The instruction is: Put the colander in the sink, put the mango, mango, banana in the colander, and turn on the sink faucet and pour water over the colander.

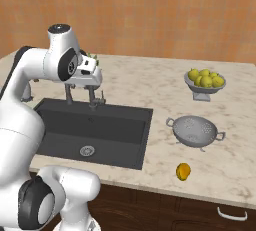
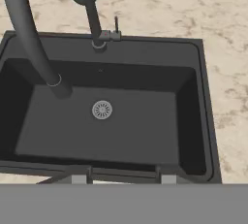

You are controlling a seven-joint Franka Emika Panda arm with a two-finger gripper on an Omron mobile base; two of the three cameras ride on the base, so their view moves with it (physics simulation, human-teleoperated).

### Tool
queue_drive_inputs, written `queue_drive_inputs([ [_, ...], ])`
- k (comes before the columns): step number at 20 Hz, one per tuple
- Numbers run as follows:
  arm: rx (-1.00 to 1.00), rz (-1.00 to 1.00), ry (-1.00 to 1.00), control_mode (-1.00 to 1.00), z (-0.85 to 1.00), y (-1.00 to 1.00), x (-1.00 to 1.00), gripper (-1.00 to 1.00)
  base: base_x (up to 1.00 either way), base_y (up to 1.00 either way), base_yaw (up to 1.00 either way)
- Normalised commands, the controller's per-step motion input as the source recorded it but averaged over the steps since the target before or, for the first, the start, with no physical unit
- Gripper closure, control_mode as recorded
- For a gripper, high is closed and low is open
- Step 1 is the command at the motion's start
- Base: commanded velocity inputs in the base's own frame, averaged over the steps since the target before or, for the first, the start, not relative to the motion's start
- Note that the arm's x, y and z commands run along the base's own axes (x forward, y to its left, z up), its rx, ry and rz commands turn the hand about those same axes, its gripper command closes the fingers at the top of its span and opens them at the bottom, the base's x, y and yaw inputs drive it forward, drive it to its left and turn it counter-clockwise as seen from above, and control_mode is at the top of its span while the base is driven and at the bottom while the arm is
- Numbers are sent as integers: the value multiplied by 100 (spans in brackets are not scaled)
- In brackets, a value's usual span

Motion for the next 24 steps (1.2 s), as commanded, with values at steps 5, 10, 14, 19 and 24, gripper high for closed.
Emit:
queue_drive_inputs([
  [5, 0, -3, 0, -100, -1, -19, -7, -100, 0, 0, 0],
  [10, 0, -6, 2, -100, -28, -93, 7, -100, 0, 0, 0],
  [14, -1, -4, 0, -100, -36, -100, 8, -100, 0, 0, 0],
  [19, -2, -4, 0, -100, -41, -100, 17, -100, 0, 0, 0],
  [24, -7, -3, 0, -100, -52, -100, 24, -100, 0, 0, 0],
])
